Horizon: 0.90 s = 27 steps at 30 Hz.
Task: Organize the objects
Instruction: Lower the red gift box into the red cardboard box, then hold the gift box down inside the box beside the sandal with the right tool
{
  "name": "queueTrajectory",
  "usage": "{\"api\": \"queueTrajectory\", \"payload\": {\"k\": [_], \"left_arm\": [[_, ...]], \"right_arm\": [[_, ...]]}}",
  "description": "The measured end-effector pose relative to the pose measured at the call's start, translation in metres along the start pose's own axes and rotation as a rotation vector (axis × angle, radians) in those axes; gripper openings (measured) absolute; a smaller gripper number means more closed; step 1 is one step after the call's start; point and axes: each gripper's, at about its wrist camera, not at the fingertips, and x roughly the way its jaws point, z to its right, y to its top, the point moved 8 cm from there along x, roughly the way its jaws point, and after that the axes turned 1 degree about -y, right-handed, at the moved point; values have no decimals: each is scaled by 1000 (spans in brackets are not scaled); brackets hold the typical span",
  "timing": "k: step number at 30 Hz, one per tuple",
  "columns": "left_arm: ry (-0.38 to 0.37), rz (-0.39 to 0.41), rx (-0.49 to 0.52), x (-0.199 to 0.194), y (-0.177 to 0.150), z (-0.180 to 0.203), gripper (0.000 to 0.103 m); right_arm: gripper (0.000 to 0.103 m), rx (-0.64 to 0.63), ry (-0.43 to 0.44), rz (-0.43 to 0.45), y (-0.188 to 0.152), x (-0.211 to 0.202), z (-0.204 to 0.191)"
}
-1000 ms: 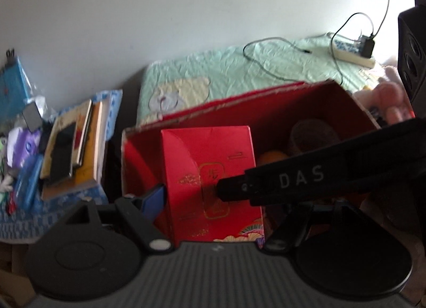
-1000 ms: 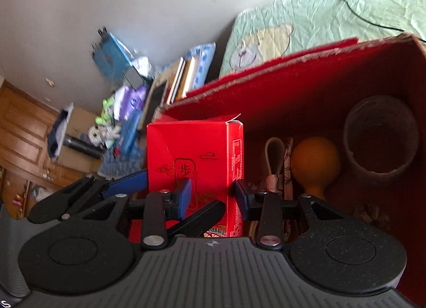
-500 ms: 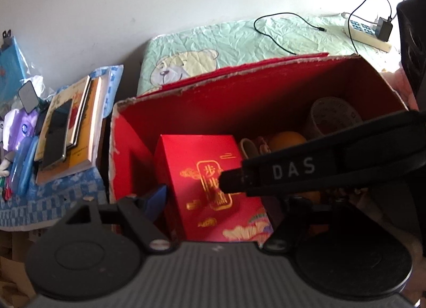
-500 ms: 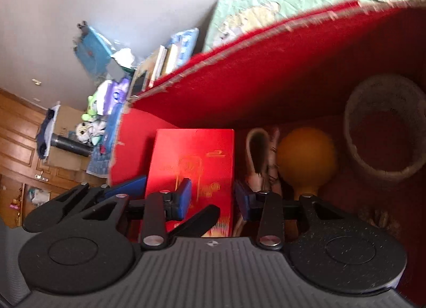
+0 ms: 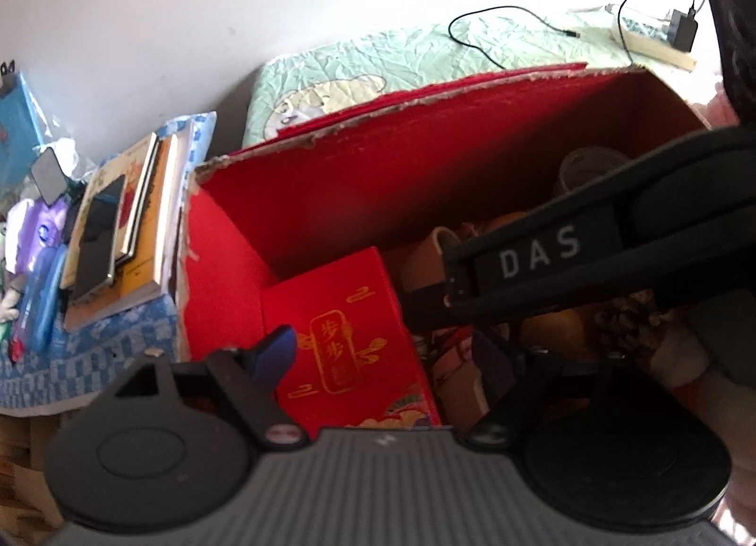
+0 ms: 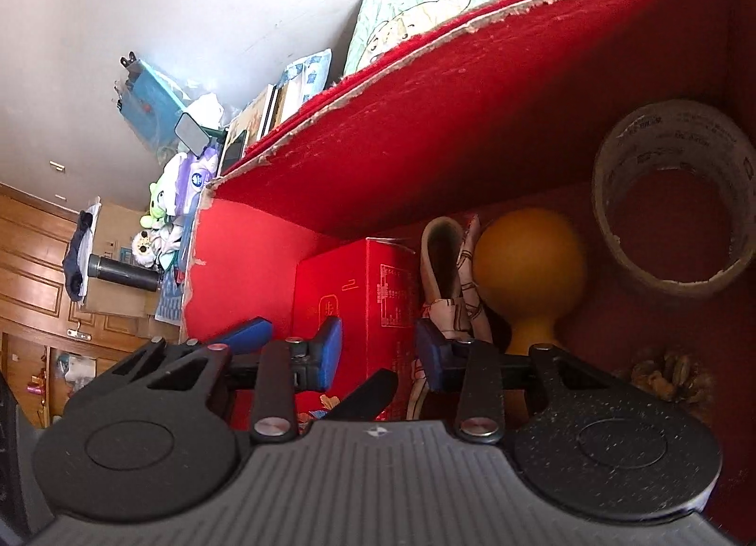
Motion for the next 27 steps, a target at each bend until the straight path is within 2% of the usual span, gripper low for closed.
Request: {"api": "queueTrajectory", "payload": {"k": [6,15,27], "left_arm": [[-7,14,-27,1,5,-7,82],[-30,22,-20,5,9,5,87],[-15,17,-12,7,9,6,87]], "right_arm": [[39,4,-6,8,1,1,1],[38,7,-8,18,2,2,3],[37,6,-10,17,4,2,4]]}}
